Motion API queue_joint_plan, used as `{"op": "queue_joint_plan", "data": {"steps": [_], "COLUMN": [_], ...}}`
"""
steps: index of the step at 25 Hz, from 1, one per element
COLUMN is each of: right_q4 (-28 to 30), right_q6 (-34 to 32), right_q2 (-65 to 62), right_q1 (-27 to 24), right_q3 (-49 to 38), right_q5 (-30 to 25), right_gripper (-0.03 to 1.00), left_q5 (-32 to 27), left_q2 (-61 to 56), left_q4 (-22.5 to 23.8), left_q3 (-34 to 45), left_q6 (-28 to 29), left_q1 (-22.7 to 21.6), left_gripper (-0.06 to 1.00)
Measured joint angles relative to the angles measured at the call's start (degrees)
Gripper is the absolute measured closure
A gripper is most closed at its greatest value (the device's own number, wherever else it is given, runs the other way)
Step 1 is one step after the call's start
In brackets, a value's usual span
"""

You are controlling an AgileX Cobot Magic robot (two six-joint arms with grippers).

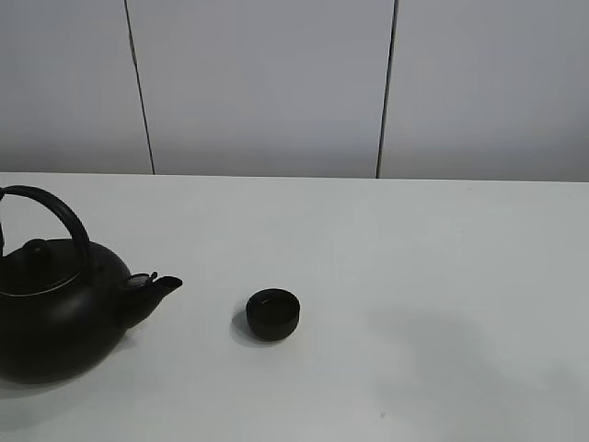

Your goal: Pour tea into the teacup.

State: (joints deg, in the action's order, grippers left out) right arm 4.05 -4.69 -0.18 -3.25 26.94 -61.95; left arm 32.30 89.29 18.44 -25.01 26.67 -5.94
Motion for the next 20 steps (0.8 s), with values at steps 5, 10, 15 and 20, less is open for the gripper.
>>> {"op": "queue_joint_plan", "data": {"steps": [5, 10, 15, 20], "right_q4": [0.00, 0.00, 0.00, 0.00], "right_q6": [0.00, 0.00, 0.00, 0.00], "right_q2": [0.00, 0.00, 0.00, 0.00], "right_q1": [0.00, 0.00, 0.00, 0.00], "right_q3": [0.00, 0.00, 0.00, 0.00], "right_q5": [0.00, -0.01, -0.01, -0.01], "right_gripper": [0.51, 0.51, 0.51, 0.51], "left_q5": [-26.62, -51.29, -60.50, -65.06], "left_q2": [-7.70, -14.14, -18.78, -22.99], "left_q4": [4.71, -0.95, -17.56, -27.69], "left_q3": [-14.64, -26.91, -31.22, -32.19], "left_q6": [7.03, 0.67, -19.69, -33.55], "left_q1": [0.52, 1.33, -5.47, -15.81], "left_gripper": [0.64, 0.64, 0.64, 0.64]}}
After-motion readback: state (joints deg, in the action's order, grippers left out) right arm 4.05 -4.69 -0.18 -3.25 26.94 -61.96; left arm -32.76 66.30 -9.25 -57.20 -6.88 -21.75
